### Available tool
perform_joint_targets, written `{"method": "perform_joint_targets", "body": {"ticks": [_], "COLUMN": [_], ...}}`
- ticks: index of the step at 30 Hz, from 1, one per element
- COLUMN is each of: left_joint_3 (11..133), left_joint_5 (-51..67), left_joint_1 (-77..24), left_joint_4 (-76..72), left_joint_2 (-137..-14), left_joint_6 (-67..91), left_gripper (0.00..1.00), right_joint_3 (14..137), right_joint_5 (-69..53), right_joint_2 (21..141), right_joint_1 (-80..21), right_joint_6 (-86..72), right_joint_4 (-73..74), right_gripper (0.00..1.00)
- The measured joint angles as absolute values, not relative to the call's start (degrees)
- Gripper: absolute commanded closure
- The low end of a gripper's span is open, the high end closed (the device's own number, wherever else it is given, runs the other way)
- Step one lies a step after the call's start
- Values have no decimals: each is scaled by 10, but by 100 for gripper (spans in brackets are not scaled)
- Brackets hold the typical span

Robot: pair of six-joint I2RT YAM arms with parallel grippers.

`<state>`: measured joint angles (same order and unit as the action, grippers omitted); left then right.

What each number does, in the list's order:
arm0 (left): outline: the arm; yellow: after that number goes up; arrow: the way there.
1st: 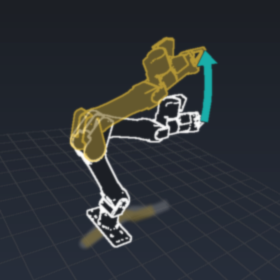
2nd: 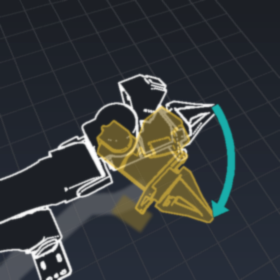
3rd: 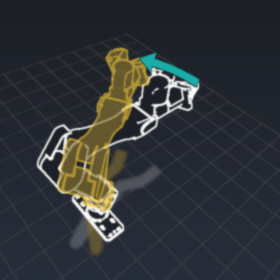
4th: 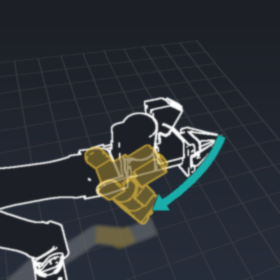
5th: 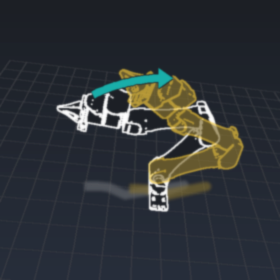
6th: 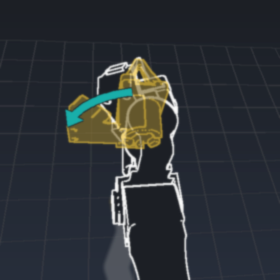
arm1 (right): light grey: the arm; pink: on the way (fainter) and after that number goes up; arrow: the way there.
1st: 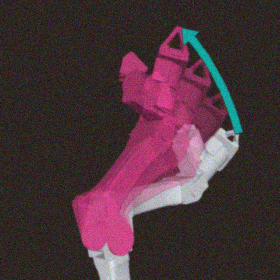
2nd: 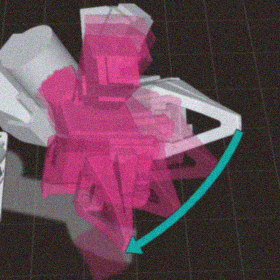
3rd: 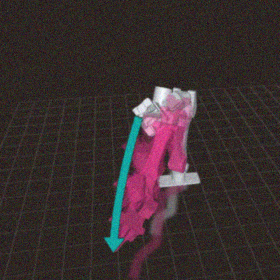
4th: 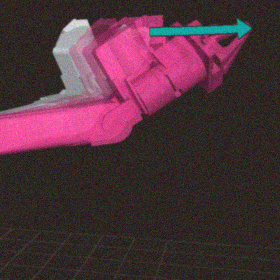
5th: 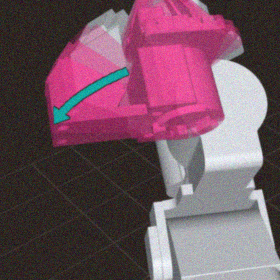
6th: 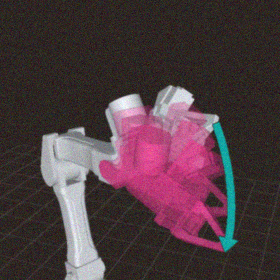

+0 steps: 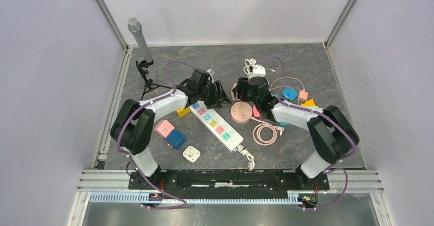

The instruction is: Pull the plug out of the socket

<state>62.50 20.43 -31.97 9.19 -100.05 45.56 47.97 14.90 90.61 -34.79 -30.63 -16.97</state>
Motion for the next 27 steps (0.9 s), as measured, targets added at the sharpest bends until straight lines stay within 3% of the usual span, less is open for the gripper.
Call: {"method": "perform_joint_targets", "body": {"ticks": [2, 4, 8, 10, 14, 18, 23, 27], "left_joint_3": [621, 616, 601, 594, 592, 592, 597, 604], "left_joint_5": [199, 194, 181, 173, 158, 136, 78, 26], "left_joint_1": [-320, -320, -320, -320, -320, -320, -320, -320], "left_joint_4": [98, 105, 124, 138, 162, 195, 270, 326], "left_joint_2": [-979, -954, -904, -872, -815, -775, -738, -701], "left_joint_6": [454, 451, 444, 444, 438, 431, 426, 427], "left_gripper": [26, 1, 0, 0, 0, 0, 0, 0], "right_joint_3": [488, 506, 539, 549, 574, 578, 577, 572], "right_joint_5": [113, 76, 16, -4, -35, -39, -25, 2], "right_joint_2": [935, 968, 1014, 1025, 1048, 1051, 1046, 1017], "right_joint_1": [-339, -330, -317, -313, -306, -305, -305, -305], "right_joint_6": [-312, -313, -312, -312, -312, -310, -296, -280], "right_joint_4": [-170, -167, -166, -167, -167, -167, -157, -141], "right_gripper": [94, 94, 85, 71, 33, 13, 2, 2]}}
